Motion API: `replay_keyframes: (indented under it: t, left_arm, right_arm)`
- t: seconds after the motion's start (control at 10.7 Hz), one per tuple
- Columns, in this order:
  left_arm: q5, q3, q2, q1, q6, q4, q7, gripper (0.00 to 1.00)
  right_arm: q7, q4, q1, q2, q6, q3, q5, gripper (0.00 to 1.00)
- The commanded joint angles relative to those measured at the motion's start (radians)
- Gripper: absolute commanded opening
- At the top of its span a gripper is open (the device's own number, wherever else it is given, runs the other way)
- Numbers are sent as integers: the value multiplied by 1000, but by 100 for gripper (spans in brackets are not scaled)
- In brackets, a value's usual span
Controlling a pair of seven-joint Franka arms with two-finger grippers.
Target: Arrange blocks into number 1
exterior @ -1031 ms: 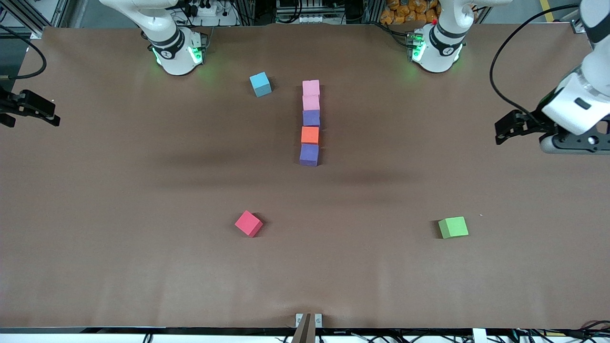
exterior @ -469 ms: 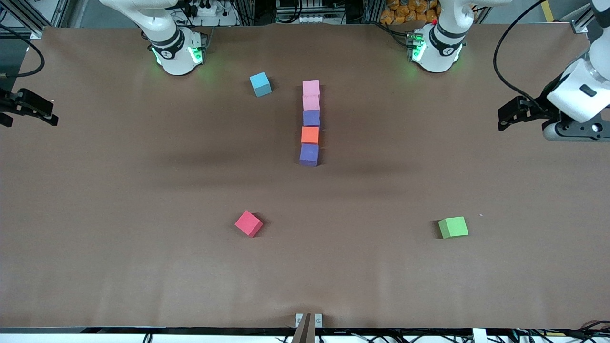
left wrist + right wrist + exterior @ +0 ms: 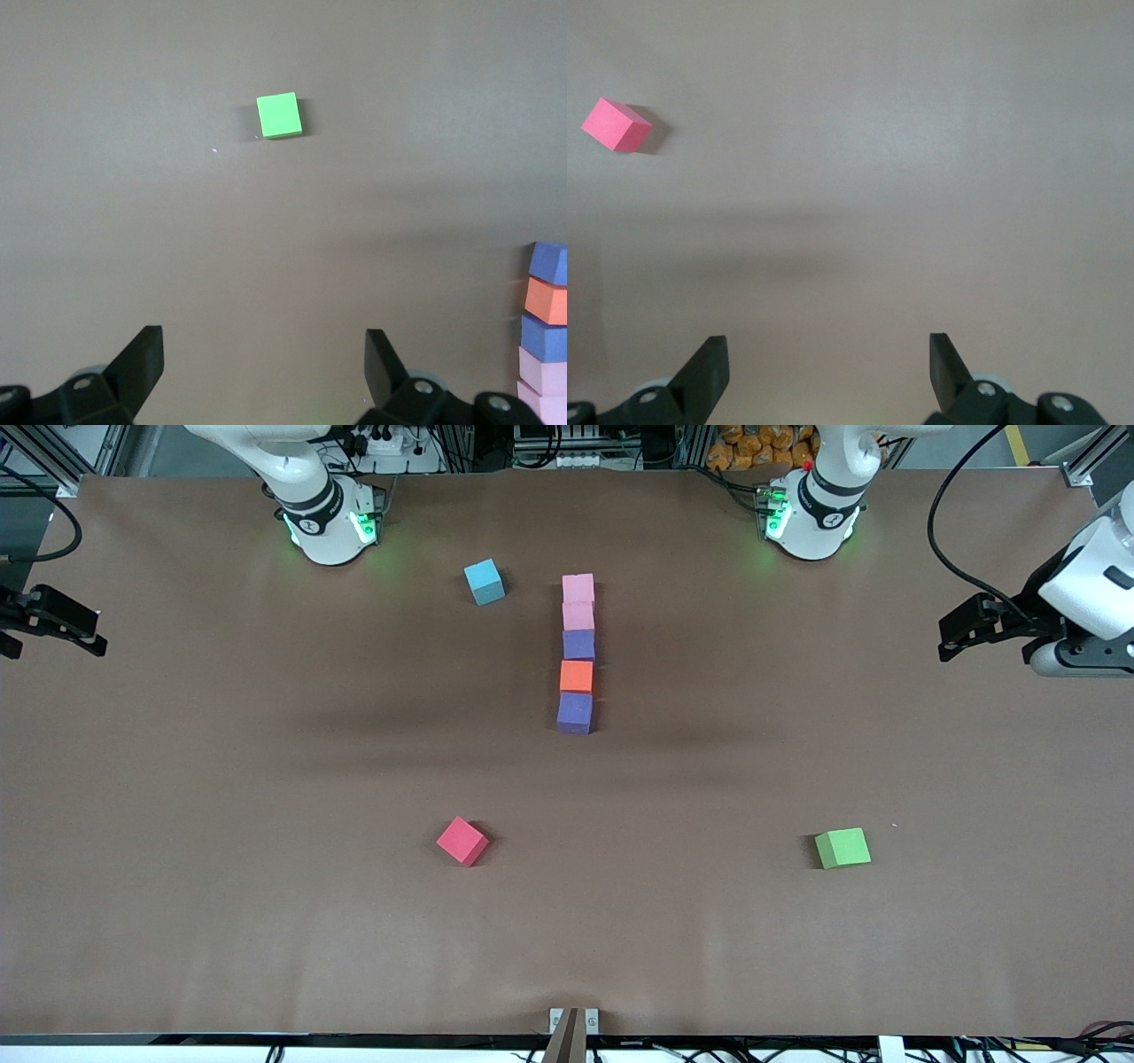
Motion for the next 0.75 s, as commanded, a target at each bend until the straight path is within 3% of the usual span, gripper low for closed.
replay_keyframes:
  t: [0.0, 0.66]
  left_arm:
    - [-2, 13, -6, -9, -23, 19, 7, 100]
    - [-6, 12, -14, -20, -20, 19, 10, 100]
  right_arm:
    - [-10, 3, 0, -12, -11, 7, -3, 100]
    - [-10, 2, 0, -12, -12, 7, -3, 100]
